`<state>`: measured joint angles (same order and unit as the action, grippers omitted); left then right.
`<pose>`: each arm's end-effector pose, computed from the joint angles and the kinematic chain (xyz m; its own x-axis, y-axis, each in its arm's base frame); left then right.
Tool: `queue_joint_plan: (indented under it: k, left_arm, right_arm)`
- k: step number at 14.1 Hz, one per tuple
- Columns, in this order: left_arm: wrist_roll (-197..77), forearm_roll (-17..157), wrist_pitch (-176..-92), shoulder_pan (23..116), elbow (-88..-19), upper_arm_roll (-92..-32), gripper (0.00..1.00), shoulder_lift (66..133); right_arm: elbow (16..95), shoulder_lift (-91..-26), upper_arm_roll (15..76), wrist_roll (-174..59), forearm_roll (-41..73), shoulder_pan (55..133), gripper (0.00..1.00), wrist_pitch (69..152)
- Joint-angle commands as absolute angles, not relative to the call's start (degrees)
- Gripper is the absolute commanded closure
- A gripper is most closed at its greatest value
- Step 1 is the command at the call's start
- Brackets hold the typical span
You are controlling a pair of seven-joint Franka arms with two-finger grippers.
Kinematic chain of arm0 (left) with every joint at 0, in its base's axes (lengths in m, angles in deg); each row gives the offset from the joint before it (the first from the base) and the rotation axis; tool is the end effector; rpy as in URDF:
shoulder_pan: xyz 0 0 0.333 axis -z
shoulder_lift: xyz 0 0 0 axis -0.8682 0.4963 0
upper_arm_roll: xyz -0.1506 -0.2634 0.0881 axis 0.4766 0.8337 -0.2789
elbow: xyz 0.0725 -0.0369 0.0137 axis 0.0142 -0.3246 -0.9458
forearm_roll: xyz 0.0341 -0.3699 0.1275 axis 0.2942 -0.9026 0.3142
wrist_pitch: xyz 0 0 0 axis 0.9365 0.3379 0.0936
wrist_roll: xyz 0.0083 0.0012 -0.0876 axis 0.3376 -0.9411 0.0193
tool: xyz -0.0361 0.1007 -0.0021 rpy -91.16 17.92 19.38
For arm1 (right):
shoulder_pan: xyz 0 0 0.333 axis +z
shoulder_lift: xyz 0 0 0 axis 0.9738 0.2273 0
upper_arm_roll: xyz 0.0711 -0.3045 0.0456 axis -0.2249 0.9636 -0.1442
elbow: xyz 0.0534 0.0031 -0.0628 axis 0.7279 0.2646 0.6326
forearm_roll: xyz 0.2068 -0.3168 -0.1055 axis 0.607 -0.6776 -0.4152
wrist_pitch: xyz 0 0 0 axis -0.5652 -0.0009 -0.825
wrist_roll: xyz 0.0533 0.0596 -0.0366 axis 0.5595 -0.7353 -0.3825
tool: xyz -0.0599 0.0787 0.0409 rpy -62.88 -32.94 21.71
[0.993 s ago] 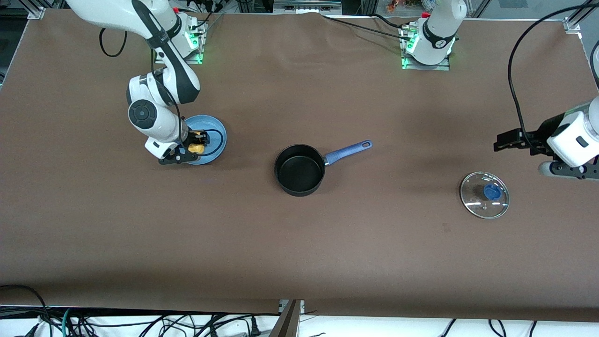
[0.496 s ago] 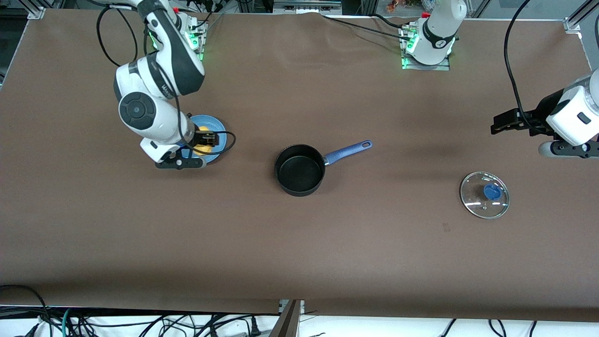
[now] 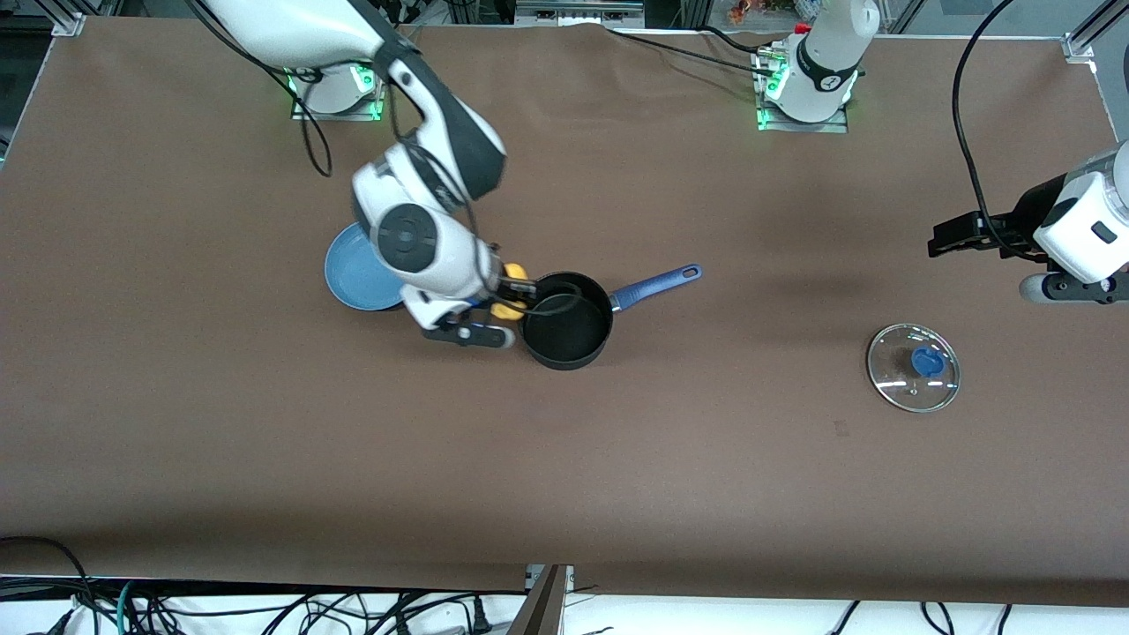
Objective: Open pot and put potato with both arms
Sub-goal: 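Carry the potato over the open pot with the right gripper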
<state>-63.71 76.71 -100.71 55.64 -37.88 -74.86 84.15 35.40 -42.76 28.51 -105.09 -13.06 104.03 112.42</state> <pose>0.5936 -0.0064 0.5654 0.9826 0.0361 -0.1823 0.0464 -0.9975 0.0526 0.5850 0.4351 0.3235 0.9729 -0.1558 -0.1706 -0.1854 -0.9671 -0.1742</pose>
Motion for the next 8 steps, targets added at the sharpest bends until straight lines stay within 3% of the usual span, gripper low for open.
queue_joint_plan:
  k: [1,8]
  left_arm:
    - [-63.5,77.3,-100.4,55.2,-36.7,-74.8,0.00,85.4]
    - [-63.5,77.5,-100.3,55.5,-34.6,-74.9,0.00,85.9]
  right_arm:
    - [29.4,-35.1,28.8,-110.8,-14.0,106.7,0.70,119.7]
    - [29.5,-28.8,28.8,-111.2,-13.8,108.8,0.70,128.3]
